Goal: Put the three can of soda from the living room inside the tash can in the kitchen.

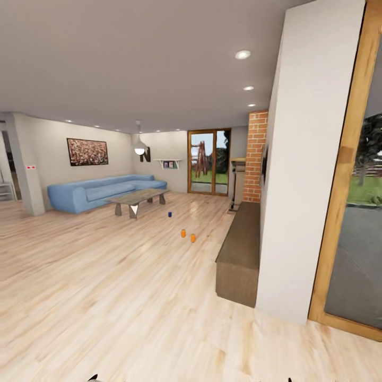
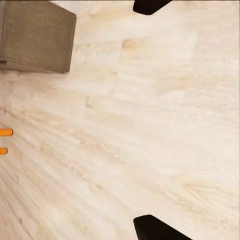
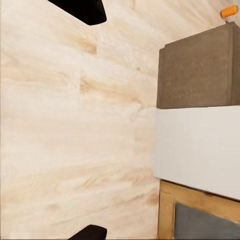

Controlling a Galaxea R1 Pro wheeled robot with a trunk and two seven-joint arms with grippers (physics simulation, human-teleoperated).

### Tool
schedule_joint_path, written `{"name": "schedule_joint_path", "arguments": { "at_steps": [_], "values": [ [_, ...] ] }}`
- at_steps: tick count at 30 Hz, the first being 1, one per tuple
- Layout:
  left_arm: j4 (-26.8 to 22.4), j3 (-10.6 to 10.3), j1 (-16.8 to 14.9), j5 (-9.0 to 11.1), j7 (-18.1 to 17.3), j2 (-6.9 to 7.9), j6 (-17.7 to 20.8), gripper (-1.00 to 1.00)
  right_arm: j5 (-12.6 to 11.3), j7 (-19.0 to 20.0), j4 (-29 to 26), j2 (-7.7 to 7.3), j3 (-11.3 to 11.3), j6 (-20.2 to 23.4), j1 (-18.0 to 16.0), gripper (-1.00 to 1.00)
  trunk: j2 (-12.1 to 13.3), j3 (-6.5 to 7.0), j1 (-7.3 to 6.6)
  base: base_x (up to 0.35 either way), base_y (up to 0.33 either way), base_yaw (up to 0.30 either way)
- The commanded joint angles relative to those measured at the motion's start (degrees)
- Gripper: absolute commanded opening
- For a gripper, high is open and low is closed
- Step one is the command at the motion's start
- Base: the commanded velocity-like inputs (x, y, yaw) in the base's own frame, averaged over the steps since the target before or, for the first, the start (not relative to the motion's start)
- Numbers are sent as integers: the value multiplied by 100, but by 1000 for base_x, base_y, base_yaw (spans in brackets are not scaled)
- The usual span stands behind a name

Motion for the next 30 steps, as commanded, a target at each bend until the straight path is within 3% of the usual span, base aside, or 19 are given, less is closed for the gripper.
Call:
{"name": "schedule_joint_path", "arguments": {
  "at_steps": [1,12,30],
  "values": [
    [2,2,0,0,0,0,0,100,0,0,0,0,0,0,0,100,2,-4,-1,38,-278,-232],
    [1,4,0,5,-33,3,0,100,0,-1,0,0,0,0,0,100,2,-47,-1,2,-166,-232],
    [-2,5,-1,35,-45,1,0,100,0,-1,0,0,0,0,0,100,2,-118,-1,-70,12,-232]
  ]
}}
